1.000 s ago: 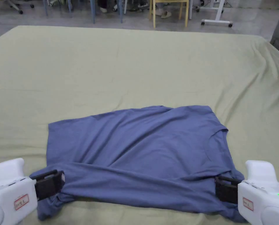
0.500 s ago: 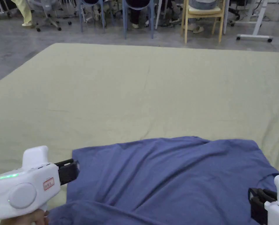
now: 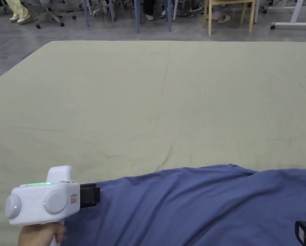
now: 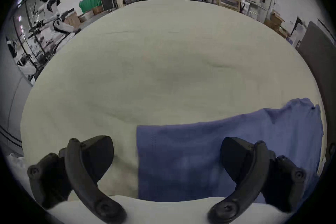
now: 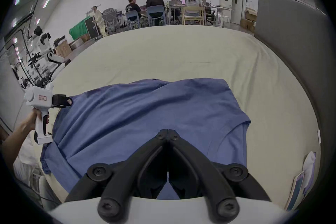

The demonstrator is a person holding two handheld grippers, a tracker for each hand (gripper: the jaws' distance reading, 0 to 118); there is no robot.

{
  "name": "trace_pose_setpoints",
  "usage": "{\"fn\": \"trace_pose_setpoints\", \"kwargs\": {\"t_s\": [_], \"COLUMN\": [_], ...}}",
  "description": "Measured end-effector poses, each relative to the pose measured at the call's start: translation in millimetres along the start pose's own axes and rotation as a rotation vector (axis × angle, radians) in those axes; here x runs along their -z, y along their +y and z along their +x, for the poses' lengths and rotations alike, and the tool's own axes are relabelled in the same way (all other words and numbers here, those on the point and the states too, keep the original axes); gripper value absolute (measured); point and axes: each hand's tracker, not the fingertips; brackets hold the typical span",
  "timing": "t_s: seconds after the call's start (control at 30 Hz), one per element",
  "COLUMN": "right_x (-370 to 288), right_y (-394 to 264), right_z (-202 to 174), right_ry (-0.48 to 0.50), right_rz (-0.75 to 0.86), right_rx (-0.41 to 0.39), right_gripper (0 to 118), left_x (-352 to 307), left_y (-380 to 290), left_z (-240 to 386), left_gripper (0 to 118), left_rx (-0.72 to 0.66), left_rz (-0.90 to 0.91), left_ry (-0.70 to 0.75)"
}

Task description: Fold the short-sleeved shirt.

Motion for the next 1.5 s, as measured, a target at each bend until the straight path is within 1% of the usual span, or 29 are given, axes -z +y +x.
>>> {"fn": "trace_pose_setpoints", "kwargs": {"t_s": [0.1,0.13,0.17,0.2,0.27,0.3,0.33,0.37,0.43,0.47,0.5,0.57,0.6,0.63,0.7,0.8,0.87,1.0,1.03,1.1,1.2,1.27,1.3,1.33,1.37,1.4,1.43,1.47,1.5], "right_x": [0,-1,-3,-4,-5,-6,-8,-8,-9,-9,-10,-9,-6,-1,1,17,37,87,101,128,158,170,174,175,172,164,158,155,153], "right_y": [1,1,2,1,1,1,0,0,1,1,2,4,7,9,15,34,46,75,82,88,92,90,89,87,86,83,81,80,78], "right_z": [1,1,2,3,4,3,4,4,6,7,8,12,15,19,27,44,59,87,91,97,101,104,104,103,101,98,91,90,92], "right_ry": [0.007,0.009,0.01,0.012,0.011,0.01,0.009,0.007,-0.006,-0.012,-0.025,-0.034,-0.041,-0.063,-0.076,-0.159,-0.151,-0.159,-0.18,-0.197,-0.255,-0.232,-0.226,-0.225,-0.189,-0.113,-0.184,-0.22,-0.203], "right_rz": [-0.007,-0.009,-0.009,-0.007,-0.01,-0.011,-0.01,-0.009,-0.012,-0.012,-0.013,-0.011,-0.024,-0.059,-0.029,-0.055,-0.045,-0.082,-0.112,-0.129,-0.174,-0.176,-0.175,-0.182,-0.186,-0.142,-0.12,-0.11,-0.105], "right_rx": [-0.007,-0.005,-0.003,0.003,0.014,0.02,0.025,0.029,0.035,0.037,0.041,0.053,0.064,0.082,0.06,0.033,0.033,0.058,0.061,0.033,0.003,-0.004,-0.006,-0.016,-0.018,0.011,0.001,-0.02,-0.024], "right_gripper": [2,2,2,2,2,2,2,3,4,10,25,97,115,118,117,117,117,117,117,117,116,115,106,92,75,56,44,29,6], "left_x": [0,-1,-4,-9,-17,-20,-22,-24,-27,-27,-29,-30,-27,-23,-21,-17,-20,-20,-20,-20,-19,-18,-18,-19,-19,-17,-18,-19,-20], "left_y": [-1,0,1,3,4,4,3,3,-1,-2,-3,-6,-7,-6,-5,-4,-6,-6,-7,-7,-6,-4,-4,-5,-6,-5,-4,-3,-1], "left_z": [5,4,3,7,9,10,11,13,22,24,27,32,33,35,32,27,30,33,33,32,32,32,33,33,32,30,27,25,24], "left_gripper": [118,115,108,98,58,35,9,5,4,4,4,4,4,4,4,4,4,4,4,4,4,4,4,4,4,4,4,4,4], "left_rx": [0.035,0.035,0.038,0.043,0.075,0.094,0.094,0.099,0.112,0.121,0.109,0.119,0.144,0.173,0.147,0.085,0.066,0.082,0.083,0.082,0.073,0.075,0.076,0.077,0.075,0.069,0.055,0.044,0.043], "left_rz": [0.029,0.023,0.027,0.036,0.066,0.07,0.076,0.077,0.091,0.084,0.079,0.085,0.093,0.081,0.079,0.065,0.061,0.06,0.062,0.065,0.064,0.065,0.067,0.075,0.083,0.089,0.091,0.092,0.096], "left_ry": [0.002,-0.008,-0.018,-0.019,0.004,-0.015,-0.024,-0.072,-0.055,-0.077,-0.109,-0.133,-0.111,-0.095,-0.106,-0.134,-0.143,-0.144,-0.146,-0.154,-0.164,-0.163,-0.162,-0.163,-0.167,-0.175,-0.189,-0.197,-0.203]}}
